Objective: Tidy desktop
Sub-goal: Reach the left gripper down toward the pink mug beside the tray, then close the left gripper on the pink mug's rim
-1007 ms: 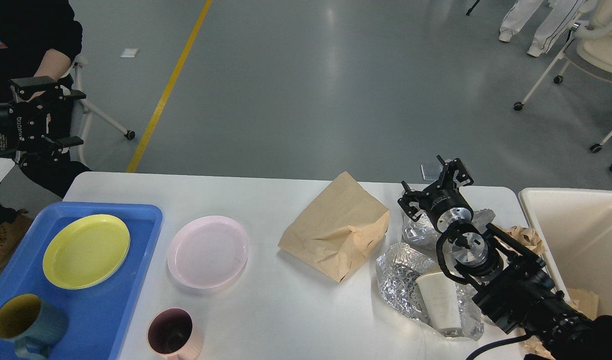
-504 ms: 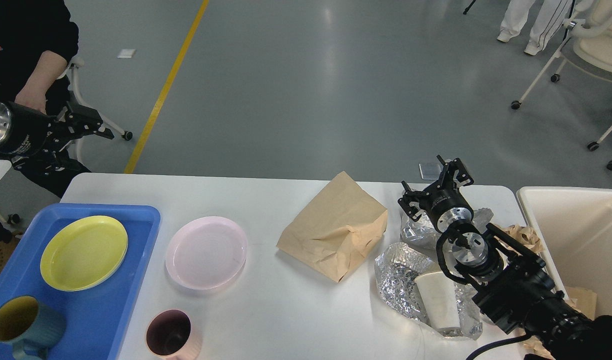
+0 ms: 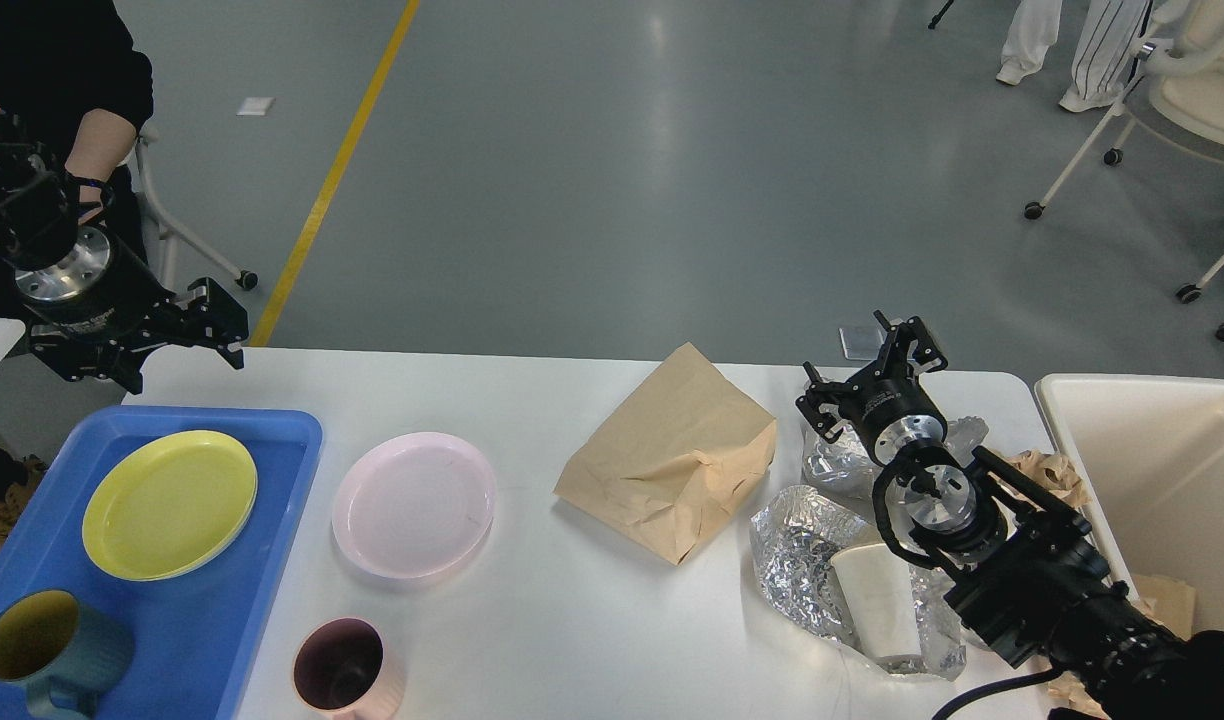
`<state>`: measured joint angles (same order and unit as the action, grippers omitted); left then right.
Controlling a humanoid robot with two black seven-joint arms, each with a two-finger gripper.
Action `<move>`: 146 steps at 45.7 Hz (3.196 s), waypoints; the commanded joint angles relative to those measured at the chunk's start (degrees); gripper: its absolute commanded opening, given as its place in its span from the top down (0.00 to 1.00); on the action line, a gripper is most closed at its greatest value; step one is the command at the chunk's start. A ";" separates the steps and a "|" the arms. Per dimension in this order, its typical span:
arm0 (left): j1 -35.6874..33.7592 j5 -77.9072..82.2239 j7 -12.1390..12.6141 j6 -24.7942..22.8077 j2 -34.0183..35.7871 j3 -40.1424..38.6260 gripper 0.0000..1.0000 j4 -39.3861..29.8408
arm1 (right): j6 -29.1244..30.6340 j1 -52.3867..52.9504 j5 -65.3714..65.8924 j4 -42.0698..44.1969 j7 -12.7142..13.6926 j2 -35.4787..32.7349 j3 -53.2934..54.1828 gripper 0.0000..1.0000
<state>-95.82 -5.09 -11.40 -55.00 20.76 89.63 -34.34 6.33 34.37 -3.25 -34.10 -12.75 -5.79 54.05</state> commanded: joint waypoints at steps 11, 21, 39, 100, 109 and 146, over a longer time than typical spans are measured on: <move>-0.51 2.36 0.15 0.00 -3.45 -2.18 0.04 -9.78 | 0.00 0.00 0.00 0.00 0.00 -0.01 0.00 0.00; -7.53 5.44 0.06 0.00 -2.83 -2.18 0.04 -16.81 | 0.00 0.00 0.00 0.00 0.00 -0.01 0.00 0.00; -3.60 6.67 0.06 0.00 -3.80 -9.38 0.04 -24.37 | 0.00 0.00 0.00 0.00 -0.08 0.08 0.00 0.00; 11.17 12.21 0.24 0.00 -4.76 -13.69 0.06 -19.54 | 0.00 0.00 0.00 0.00 -0.08 -0.01 0.00 0.00; 13.02 12.21 0.24 0.00 -5.82 -14.75 0.12 -18.22 | 0.00 0.00 0.00 0.00 0.00 0.08 0.00 0.00; 14.34 12.03 3.05 0.00 -5.99 -14.84 1.00 -15.67 | 0.00 0.00 0.00 0.00 0.00 -0.01 0.00 0.00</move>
<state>-81.39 6.85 -8.51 -55.03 14.83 74.80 -50.02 6.33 34.37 -3.25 -34.10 -12.75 -5.79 54.05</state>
